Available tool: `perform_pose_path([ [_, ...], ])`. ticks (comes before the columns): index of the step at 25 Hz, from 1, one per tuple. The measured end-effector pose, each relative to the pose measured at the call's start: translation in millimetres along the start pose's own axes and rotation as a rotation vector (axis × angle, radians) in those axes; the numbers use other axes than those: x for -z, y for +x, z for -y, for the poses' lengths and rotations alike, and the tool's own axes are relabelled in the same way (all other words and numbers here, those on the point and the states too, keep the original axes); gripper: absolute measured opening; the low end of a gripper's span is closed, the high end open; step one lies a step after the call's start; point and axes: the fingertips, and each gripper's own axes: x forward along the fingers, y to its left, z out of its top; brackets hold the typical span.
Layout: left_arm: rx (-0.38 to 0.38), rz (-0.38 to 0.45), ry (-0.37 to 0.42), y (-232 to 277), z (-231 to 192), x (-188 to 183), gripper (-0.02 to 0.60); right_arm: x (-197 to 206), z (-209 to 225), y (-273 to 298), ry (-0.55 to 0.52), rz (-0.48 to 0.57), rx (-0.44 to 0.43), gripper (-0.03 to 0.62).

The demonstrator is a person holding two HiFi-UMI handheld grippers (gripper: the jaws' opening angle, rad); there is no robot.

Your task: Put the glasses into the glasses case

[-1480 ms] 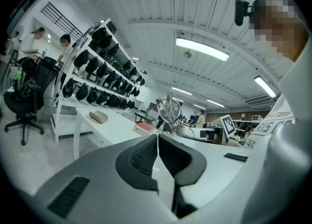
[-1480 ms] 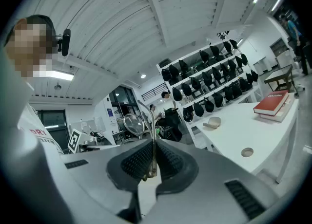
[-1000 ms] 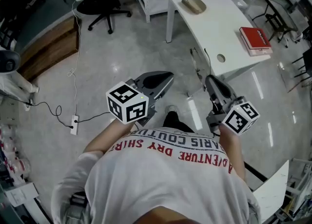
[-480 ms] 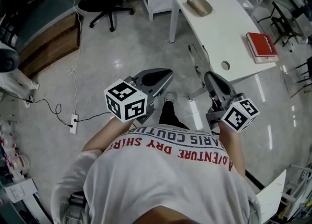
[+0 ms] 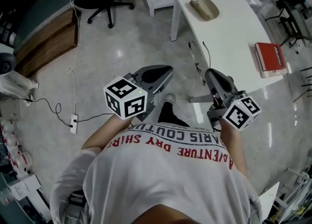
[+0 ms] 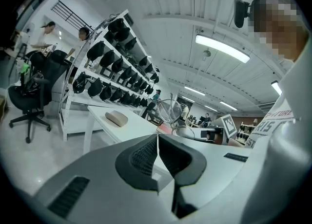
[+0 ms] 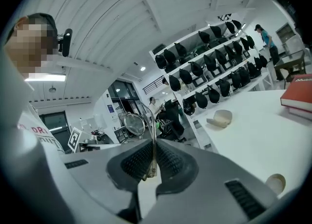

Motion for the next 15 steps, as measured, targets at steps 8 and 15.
perform_pose_path([
  [8,0.004,-0.056,-0.024,72,-70,-36,0.029,-29,73,61,0.045,-0.032,0.013,0.035],
  [15,0.03,-0.094,-0.016,132,-103,-61,0.028,-56,127,90,0.065,-0.027,0.034,0.035],
])
